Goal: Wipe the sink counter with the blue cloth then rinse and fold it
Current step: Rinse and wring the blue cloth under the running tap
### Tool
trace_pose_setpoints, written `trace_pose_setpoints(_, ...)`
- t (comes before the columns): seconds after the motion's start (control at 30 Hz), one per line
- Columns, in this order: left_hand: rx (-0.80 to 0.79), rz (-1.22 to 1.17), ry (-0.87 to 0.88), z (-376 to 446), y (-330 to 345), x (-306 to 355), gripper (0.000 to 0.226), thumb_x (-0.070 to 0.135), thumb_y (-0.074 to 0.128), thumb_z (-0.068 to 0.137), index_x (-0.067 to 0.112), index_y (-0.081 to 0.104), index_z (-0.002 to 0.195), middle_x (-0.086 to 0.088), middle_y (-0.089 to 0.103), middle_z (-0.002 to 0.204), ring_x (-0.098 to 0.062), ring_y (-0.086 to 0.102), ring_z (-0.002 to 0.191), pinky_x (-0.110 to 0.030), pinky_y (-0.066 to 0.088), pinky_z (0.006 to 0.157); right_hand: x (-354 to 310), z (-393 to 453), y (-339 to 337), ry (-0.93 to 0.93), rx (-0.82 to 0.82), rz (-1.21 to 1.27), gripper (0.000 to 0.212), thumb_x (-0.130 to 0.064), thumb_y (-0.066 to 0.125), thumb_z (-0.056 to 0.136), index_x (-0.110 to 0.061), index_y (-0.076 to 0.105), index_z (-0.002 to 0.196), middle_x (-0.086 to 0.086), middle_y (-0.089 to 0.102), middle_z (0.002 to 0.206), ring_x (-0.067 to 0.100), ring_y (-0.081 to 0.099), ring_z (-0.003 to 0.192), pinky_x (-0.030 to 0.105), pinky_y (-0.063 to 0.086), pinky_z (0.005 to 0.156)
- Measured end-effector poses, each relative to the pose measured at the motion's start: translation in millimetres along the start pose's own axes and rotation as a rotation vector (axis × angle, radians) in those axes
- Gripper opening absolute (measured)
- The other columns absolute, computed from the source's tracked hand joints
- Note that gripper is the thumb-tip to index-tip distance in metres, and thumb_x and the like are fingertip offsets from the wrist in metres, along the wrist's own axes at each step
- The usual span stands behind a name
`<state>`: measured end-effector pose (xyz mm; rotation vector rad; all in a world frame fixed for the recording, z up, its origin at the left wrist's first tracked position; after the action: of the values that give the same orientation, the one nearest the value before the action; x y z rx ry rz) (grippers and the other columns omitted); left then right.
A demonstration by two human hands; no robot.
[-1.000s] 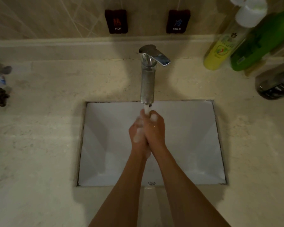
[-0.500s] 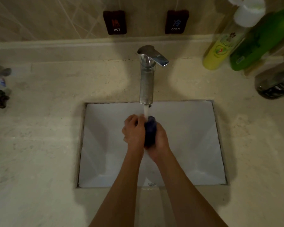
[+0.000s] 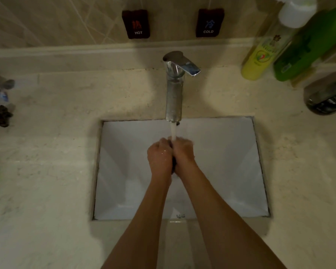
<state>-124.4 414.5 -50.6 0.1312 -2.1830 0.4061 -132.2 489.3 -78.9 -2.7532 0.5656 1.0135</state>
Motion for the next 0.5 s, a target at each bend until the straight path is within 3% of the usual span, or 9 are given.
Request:
trace_pose_setpoints(0.1, 0.004, 0.042, 0.092, -2.3, -0.3, -0.7, 0.028, 0.020, 0.053, 0.091, 0.006, 0.057, 0.067, -0.010, 0.059, 0.061, -0.019, 0.056, 0.056, -0.037, 0.049, 0.055, 19.9, 1.7, 4.7, 0.169, -0.127, 0.409, 0.026, -0.021, 0.051, 0.093, -0.007, 0.063, 0.074, 0.012, 0.060, 0.070, 0.026, 0.062, 0.066, 0.040, 0.054, 0.070)
trace_pose_setpoints(0.2, -0.048, 0.026, 0.128, -1.4, 4.1, 2.7, 0.008, 0.018, 0.059, 0.090, 0.019, 0.065, 0.095, 0.002, 0.071, 0.087, -0.014, 0.069, 0.084, -0.030, 0.056, 0.073, 27.9, -2.3, 1.9, 0.189, -0.300, 0.641, 0.038, -0.039, 0.050, 0.099, -0.009, 0.072, 0.107, 0.010, 0.074, 0.093, 0.025, 0.068, 0.094, 0.039, 0.054, 0.087)
trace_pose_setpoints(0.3, -0.184, 0.062, 0.059, 6.5, 10.9, 2.6, 0.023, 0.028, 0.056, 0.084, 0.031, 0.070, 0.101, 0.005, 0.074, 0.096, -0.013, 0.069, 0.093, -0.035, 0.056, 0.085, 35.8, -6.2, -1.0, 0.087, -0.297, 0.509, 0.040, -0.039, 0.055, 0.095, -0.017, 0.066, 0.127, 0.013, 0.070, 0.123, 0.031, 0.065, 0.117, 0.052, 0.048, 0.104)
trace_pose_setpoints(0.37, -0.139, 0.030, -0.025, 12.5, 9.9, 1.4, 0.021, 0.035, 0.057, 0.084, 0.028, 0.072, 0.097, 0.001, 0.075, 0.092, -0.017, 0.071, 0.088, -0.041, 0.059, 0.084, 34.2, -10.9, -4.6, -0.072, -0.190, 0.396, 0.031, -0.031, 0.055, 0.096, -0.016, 0.069, 0.120, 0.015, 0.071, 0.118, 0.030, 0.068, 0.111, 0.052, 0.053, 0.099)
trace_pose_setpoints(0.5, -0.131, -0.098, -0.002, 2.1, 9.2, 2.8, 0.024, 0.027, 0.051, 0.098, 0.011, 0.067, 0.091, 0.002, 0.070, 0.080, -0.008, 0.066, 0.067, -0.027, 0.053, 0.062, 7.7, -22.9, -1.6, -0.311, 0.043, 0.021, 0.024, -0.033, 0.057, 0.098, -0.012, 0.067, 0.096, 0.011, 0.068, 0.097, 0.018, 0.070, 0.087, 0.032, 0.057, 0.073)
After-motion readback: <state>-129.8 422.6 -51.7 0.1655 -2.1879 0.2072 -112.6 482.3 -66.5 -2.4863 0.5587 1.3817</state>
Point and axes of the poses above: each hand's wrist, its own z-axis towards the middle knuckle, its own y-axis out of the palm, x = y × z, the point moved 4 cm from there along z, towards the middle knuckle
